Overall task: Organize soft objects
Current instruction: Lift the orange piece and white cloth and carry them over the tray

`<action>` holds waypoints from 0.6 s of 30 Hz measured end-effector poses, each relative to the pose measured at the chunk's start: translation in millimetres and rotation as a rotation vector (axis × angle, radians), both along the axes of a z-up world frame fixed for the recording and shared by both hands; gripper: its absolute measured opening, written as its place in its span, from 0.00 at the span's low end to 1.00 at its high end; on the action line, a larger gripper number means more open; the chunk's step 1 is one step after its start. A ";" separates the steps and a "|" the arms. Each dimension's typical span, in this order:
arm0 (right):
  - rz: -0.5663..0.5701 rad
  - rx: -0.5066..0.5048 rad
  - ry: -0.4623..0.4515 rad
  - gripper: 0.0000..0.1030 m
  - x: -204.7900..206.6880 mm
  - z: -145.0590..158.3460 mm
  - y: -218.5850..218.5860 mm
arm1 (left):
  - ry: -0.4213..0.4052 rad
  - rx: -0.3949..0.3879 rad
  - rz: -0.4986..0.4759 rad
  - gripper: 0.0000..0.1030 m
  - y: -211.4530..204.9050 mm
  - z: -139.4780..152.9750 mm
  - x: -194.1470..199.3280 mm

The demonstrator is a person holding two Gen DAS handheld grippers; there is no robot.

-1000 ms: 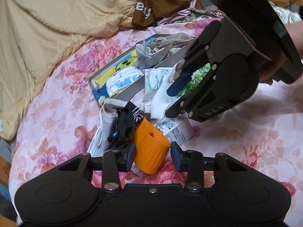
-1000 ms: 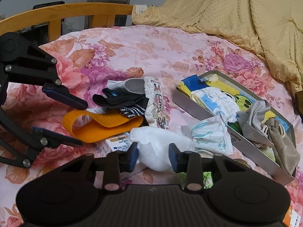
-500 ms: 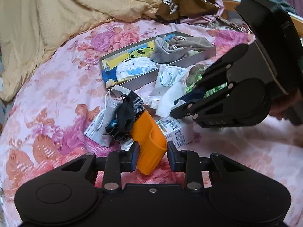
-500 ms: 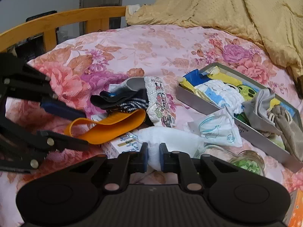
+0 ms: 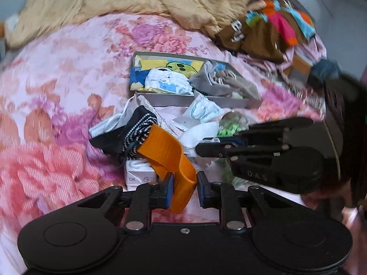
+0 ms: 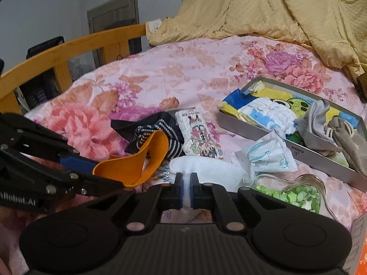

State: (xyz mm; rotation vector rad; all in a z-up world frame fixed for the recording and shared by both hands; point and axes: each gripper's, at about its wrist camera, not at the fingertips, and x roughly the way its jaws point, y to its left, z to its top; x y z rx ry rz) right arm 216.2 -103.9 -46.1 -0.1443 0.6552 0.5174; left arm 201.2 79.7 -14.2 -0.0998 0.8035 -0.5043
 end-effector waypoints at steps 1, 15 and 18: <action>-0.002 0.006 -0.002 0.05 -1.6 1.8 -1.1 | 0.019 -0.045 0.010 0.22 4.3 -0.3 1.1; -0.093 0.068 -0.081 0.05 -39.1 47.2 -21.7 | 0.195 -0.310 0.126 0.21 14.2 4.1 -1.8; -0.131 0.071 -0.079 0.05 -36.6 58.9 -24.8 | 0.176 -0.314 0.122 0.21 13.1 9.1 -1.0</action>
